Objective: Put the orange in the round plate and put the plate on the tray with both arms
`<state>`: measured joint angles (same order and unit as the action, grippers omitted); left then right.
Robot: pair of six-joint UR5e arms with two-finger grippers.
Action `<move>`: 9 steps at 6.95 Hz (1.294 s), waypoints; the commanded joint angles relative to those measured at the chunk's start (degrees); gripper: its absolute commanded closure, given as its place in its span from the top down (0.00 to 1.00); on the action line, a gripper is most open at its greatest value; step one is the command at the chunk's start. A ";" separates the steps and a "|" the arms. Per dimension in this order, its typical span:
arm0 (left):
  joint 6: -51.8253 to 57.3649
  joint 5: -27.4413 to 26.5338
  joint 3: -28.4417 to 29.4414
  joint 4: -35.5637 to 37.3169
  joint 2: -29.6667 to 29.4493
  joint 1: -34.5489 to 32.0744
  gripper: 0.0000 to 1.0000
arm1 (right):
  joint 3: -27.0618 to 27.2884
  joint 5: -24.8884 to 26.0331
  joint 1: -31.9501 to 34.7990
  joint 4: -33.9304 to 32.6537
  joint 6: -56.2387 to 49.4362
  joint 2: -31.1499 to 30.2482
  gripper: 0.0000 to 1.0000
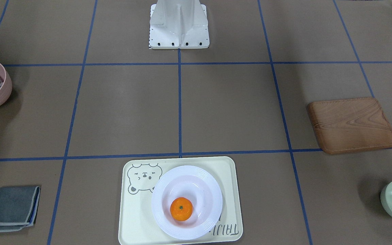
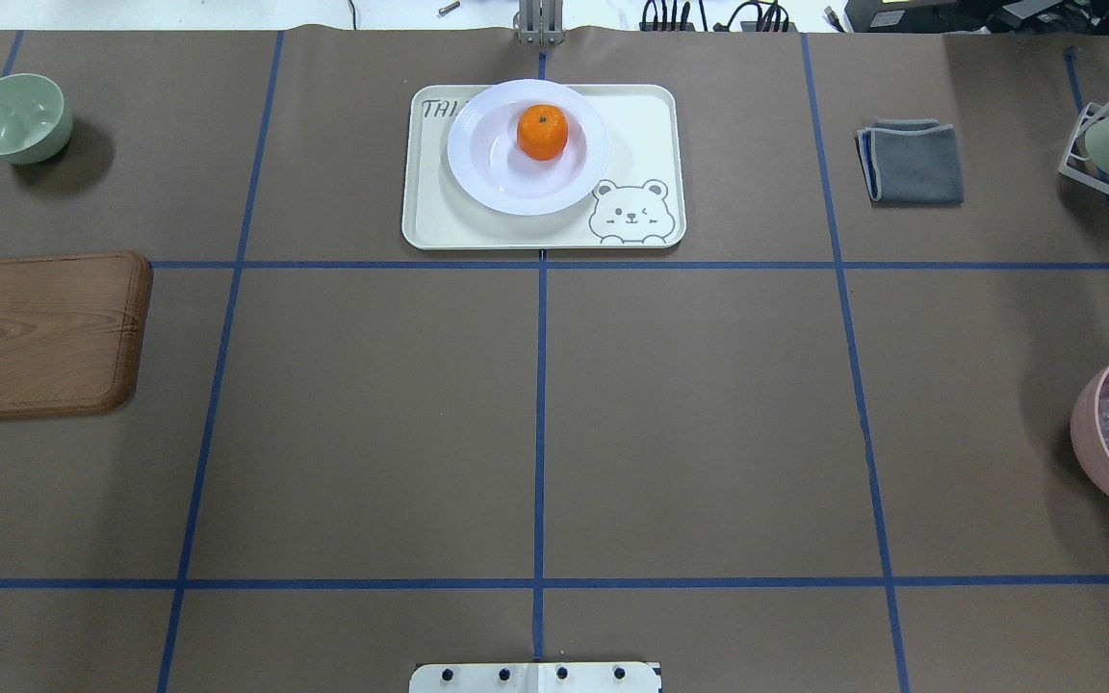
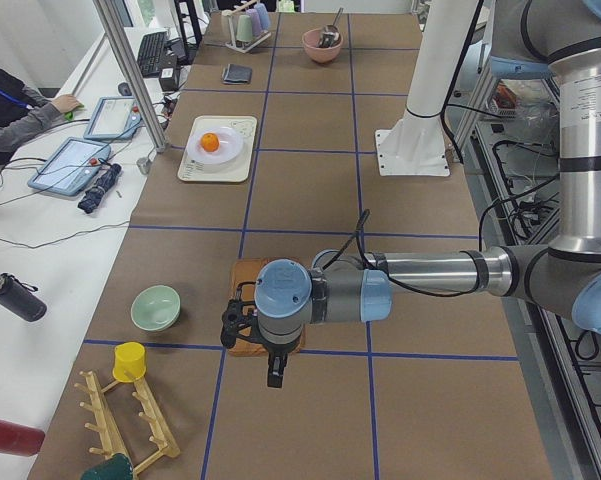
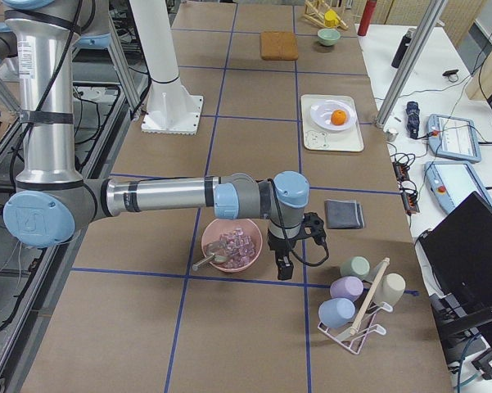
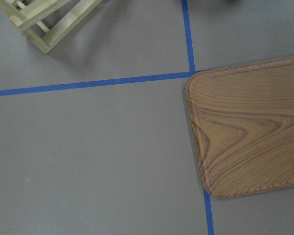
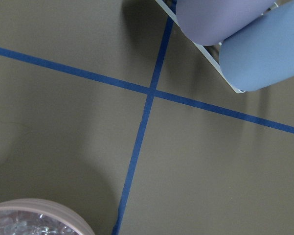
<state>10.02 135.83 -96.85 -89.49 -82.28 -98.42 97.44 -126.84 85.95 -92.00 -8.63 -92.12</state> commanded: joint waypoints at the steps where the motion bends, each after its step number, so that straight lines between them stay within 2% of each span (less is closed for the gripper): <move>1: 0.09 -3.00 0.08 -0.07 0.81 1.03 0.98 | 0.29 -3.40 0.27 0.42 0.10 -0.17 1.00; 2: 0.09 -5.20 -0.10 -0.07 0.81 2.25 0.98 | 0.38 -3.50 0.70 0.42 0.11 -0.08 1.00; 6: -0.17 -0.75 -0.10 0.46 0.90 2.35 0.98 | 1.33 -9.29 1.67 0.59 -0.94 -1.39 1.00; 9: -0.26 -0.65 0.08 0.19 0.90 2.35 0.98 | 1.35 -7.46 2.20 0.59 -0.86 -2.45 1.00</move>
<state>9.77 135.11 -96.81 -89.36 -81.39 -96.09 98.86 -134.82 87.94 -91.39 -9.53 -94.46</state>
